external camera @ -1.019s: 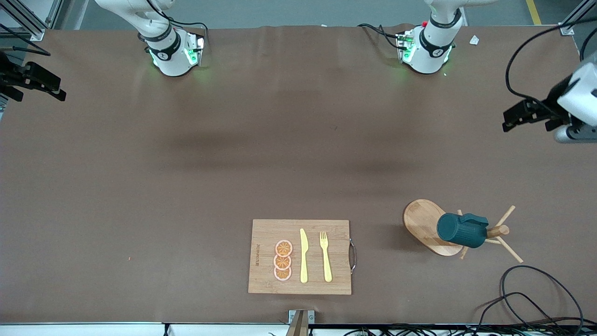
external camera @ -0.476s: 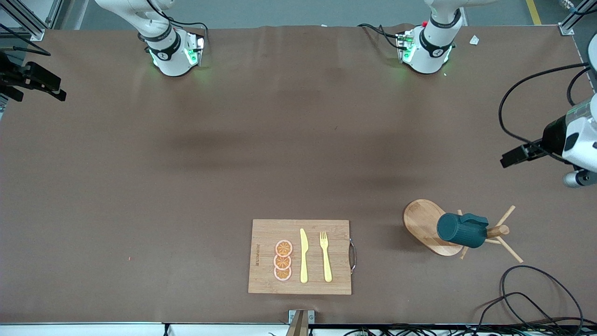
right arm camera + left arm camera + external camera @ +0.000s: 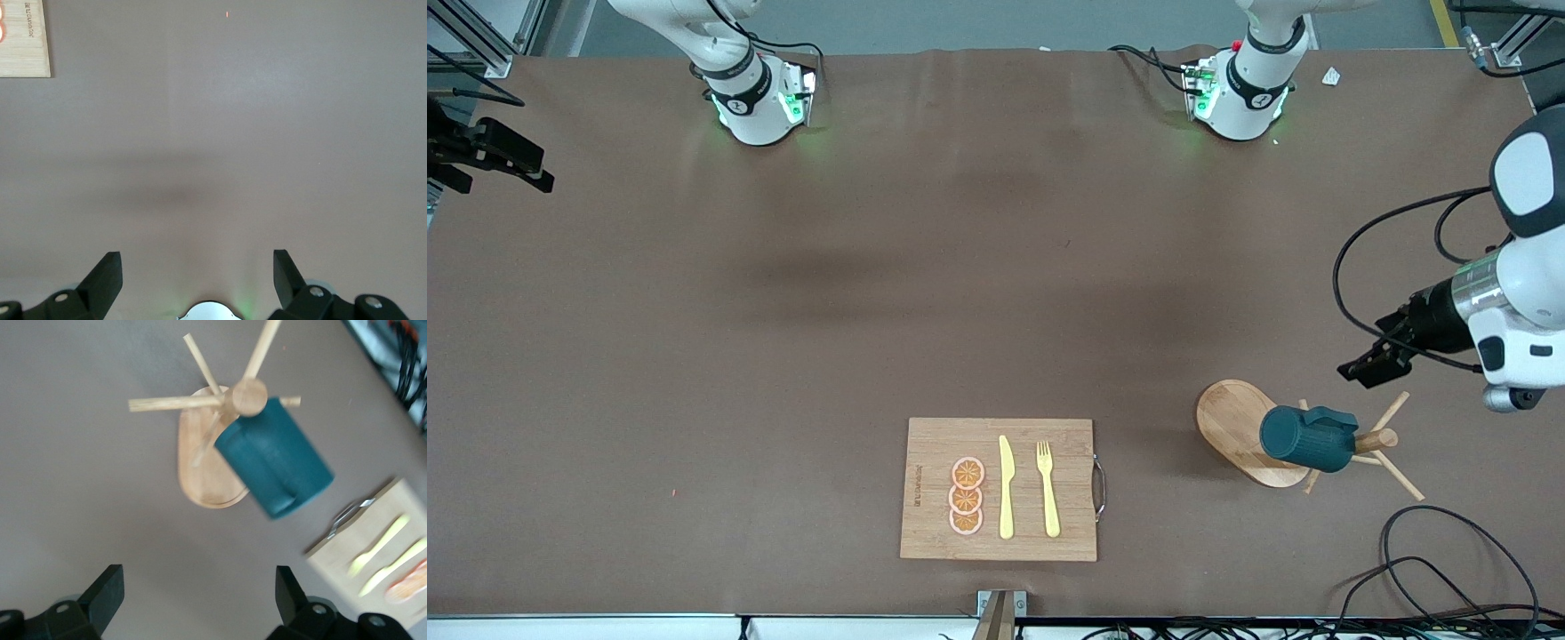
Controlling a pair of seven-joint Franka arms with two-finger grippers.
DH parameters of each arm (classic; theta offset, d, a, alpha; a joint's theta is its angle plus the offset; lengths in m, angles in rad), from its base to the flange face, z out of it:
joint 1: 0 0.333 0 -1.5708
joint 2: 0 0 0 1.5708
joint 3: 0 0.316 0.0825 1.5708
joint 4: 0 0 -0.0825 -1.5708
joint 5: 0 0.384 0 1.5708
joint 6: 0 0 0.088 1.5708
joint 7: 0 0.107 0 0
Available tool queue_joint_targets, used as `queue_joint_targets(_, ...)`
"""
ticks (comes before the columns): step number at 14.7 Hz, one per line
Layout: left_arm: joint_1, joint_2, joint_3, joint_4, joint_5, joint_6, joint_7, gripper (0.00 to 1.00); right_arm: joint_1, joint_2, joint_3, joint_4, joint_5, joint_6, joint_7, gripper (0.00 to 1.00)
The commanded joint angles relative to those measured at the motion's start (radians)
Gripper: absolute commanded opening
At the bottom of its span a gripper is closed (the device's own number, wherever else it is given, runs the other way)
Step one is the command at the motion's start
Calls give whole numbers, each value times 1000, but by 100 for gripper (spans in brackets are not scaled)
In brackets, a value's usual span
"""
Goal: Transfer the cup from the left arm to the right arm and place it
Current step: 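Move the left gripper down to the teal mug on the stand, then close the left gripper on the teal mug body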
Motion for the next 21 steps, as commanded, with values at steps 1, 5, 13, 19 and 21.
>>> queue_joint_targets(1, 0, 41, -3, 22, -49, 99, -204, 100, -2, -5, 4, -1, 3, 3, -3, 100)
queue_joint_targets(5, -7, 112, -3, 24, -47, 214, -322, 100, -2, -5, 4, -1, 3, 3, -3, 100)
queue_joint_targets(13, 14, 145, -2, 18, -50, 246, -443, 100, -2, -5, 4, -1, 3, 3, -3, 100)
queue_joint_targets(19, 11, 185, -2, 13, -136, 276, -484, 100, -2, -5, 4, -1, 3, 3, -3, 100)
queue_joint_targets(21, 9, 187, -2, 13, -133, 276, -484, 100, -2, -5, 4, -1, 3, 3, -3, 100)
